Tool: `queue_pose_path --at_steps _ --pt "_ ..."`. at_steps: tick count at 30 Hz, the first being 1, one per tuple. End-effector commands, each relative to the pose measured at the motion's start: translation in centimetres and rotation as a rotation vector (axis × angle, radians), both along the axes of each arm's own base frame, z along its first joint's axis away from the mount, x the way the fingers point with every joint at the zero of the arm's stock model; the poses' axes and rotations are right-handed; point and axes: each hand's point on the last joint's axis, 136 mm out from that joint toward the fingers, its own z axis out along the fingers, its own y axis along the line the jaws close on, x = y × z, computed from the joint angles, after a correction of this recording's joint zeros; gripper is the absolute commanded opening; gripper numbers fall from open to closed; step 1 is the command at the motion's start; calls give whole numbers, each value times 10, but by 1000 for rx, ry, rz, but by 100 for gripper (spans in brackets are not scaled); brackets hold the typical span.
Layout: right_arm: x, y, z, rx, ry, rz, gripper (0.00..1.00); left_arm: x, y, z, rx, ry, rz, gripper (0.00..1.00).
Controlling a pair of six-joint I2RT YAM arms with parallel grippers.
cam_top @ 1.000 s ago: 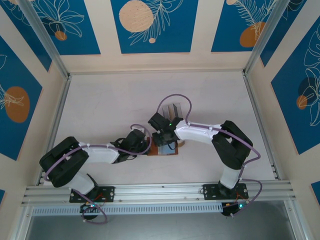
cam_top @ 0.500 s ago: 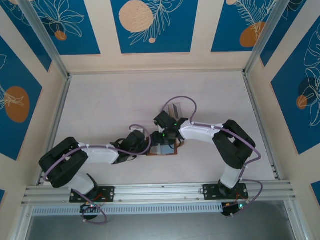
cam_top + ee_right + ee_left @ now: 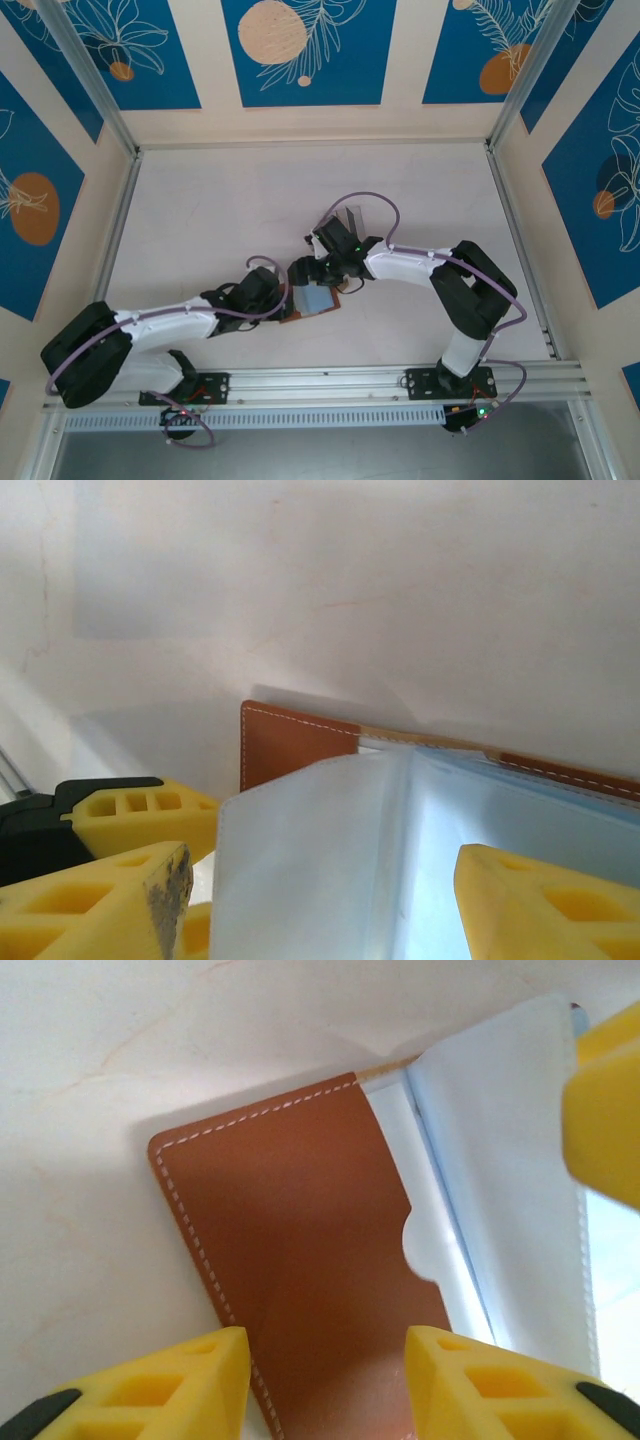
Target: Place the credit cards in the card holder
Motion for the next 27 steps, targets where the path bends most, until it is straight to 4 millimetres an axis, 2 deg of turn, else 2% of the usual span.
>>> queue_pose_path --at_steps 1,6,8,11,15,20,23,27 --pt "1 13 11 56 12 17 71 -14 19 -2 44 51 6 48" --pt "0 12 17 54 3 24 71 -19 27 14 -20 64 3 48" --pt "-2 13 19 59 3 34 70 -21 27 23 -48 61 -15 52" --pt "-6 15 18 55 8 48 66 -23 25 36 -99 45 -33 59" --pt "-3 7 20 9 -32 22 56 -19 25 42 -77 28 -51 59" --pt "10 -14 40 -144 -152 -7 53 -6 15 38 -31 25 -84 54" --pt "26 -35 52 -274 -230 -61 51 3 12 25 21 38 -85 51" --pt "49 -53 65 -423 -318 -100 50 9 12 8 65 52 -80 51"
